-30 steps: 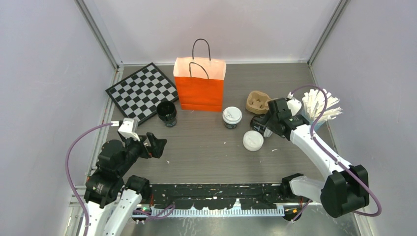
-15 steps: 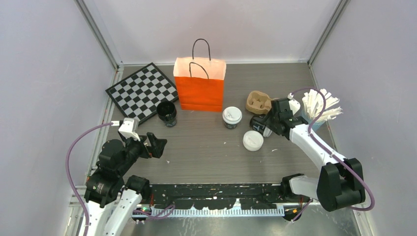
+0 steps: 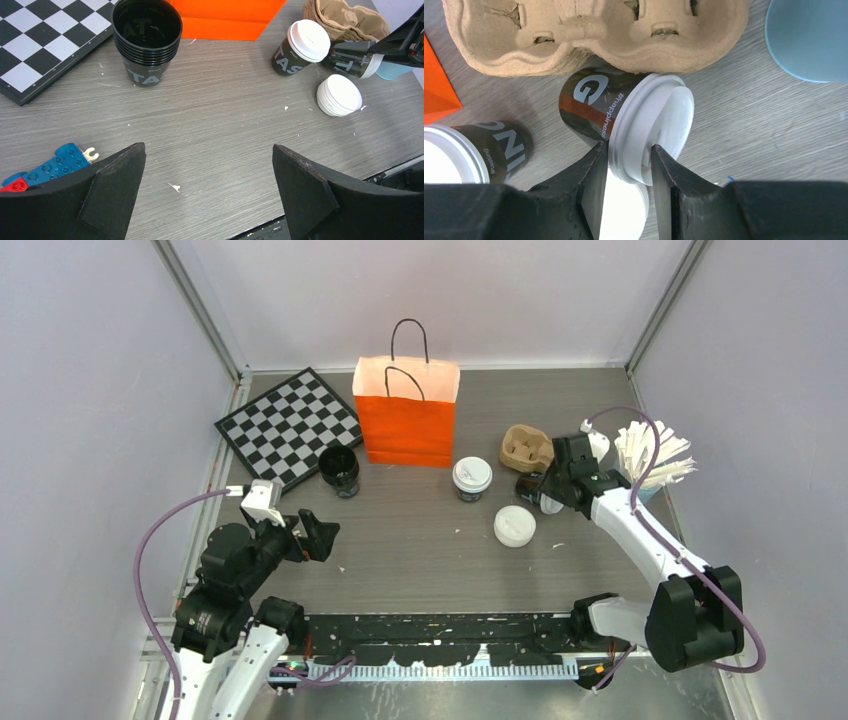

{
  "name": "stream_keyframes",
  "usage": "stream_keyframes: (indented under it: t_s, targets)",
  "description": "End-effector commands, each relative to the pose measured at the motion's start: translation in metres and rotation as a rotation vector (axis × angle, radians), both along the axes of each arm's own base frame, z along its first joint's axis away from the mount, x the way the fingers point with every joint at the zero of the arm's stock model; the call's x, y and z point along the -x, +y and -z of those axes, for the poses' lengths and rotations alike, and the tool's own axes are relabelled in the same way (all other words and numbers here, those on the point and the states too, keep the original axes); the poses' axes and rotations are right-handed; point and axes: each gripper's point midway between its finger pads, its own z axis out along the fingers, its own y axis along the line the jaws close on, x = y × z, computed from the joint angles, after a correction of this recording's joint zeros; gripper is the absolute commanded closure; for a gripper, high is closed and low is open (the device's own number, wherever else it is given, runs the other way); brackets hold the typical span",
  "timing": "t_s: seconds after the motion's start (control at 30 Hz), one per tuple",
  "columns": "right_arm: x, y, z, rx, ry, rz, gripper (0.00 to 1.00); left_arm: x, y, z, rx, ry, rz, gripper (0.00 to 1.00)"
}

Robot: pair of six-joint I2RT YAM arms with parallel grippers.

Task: Pack the takeout coffee

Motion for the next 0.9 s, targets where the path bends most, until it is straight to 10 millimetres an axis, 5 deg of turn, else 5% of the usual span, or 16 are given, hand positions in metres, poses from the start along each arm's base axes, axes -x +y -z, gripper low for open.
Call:
stream_keyframes:
  t_s: [0.0,0.37,0.87]
  targets:
    - [0.002,-0.011,-0.017,0.145,0.057,-0.063,0.59,-0.005,0.000,-0.008,-0.006,-0.044,0.002,0.00]
    - [0.001,0.009,-0.026,0.424,0.191,-0.251,0.60,-0.004,0.001,-0.008,-0.006,-0.049,0.001,0.00]
    - [-0.019,0.063,-0.030,0.710,0.309,-0.544,0.57,-0.003,0.003,-0.011,-0.005,-0.064,-0.008,0.00]
